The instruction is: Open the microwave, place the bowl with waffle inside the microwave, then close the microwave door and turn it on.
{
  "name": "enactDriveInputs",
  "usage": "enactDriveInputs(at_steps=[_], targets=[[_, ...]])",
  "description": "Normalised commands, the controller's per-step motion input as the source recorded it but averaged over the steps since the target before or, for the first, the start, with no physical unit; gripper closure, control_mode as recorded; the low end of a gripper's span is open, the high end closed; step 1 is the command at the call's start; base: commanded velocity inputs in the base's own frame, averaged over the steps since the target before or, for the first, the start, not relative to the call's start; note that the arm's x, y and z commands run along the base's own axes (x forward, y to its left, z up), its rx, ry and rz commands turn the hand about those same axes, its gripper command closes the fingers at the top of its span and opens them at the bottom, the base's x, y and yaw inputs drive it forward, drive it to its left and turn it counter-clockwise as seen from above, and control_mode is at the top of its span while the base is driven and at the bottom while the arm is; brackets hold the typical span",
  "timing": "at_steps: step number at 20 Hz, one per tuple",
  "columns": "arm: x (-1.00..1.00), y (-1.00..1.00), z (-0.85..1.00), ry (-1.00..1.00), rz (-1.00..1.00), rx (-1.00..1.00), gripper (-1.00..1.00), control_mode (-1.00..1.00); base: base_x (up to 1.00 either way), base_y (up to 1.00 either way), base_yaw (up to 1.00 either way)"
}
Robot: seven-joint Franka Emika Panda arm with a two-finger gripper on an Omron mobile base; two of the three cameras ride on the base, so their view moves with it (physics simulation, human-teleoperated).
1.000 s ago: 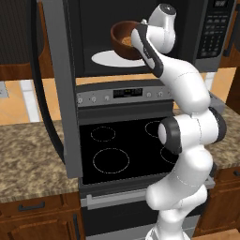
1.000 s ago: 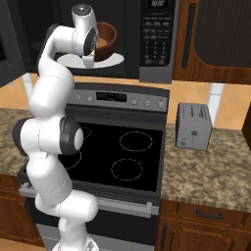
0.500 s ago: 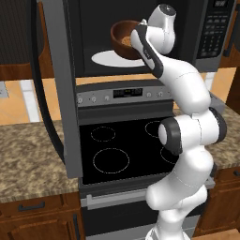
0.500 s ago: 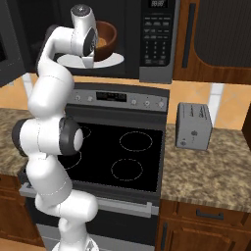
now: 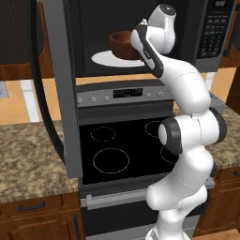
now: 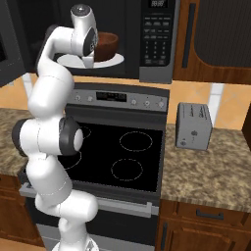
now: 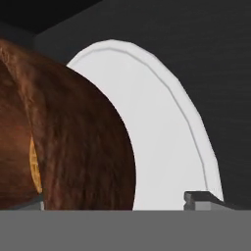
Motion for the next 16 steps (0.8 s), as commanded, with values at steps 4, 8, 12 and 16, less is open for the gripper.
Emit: enactDriveInputs(at_steps=[4, 8, 12, 16], targets=[[-0.44, -0.09, 0.0, -0.28, 0.0, 0.02, -1.0, -1.0, 0.0, 0.0, 0.0], [-0.77, -0.27, 0.0, -0.3, 0.0, 0.02, -1.0, -1.0, 0.0, 0.0, 0.0], [-1.0, -0.39, 0.0, -0.26, 0.0, 0.0, -1.0, -1.0, 0.0, 0.0, 0.0], [-1.0, -0.1, 0.29, -0.37, 0.02, 0.0, -1.0, -1.0, 0.0, 0.0, 0.0]])
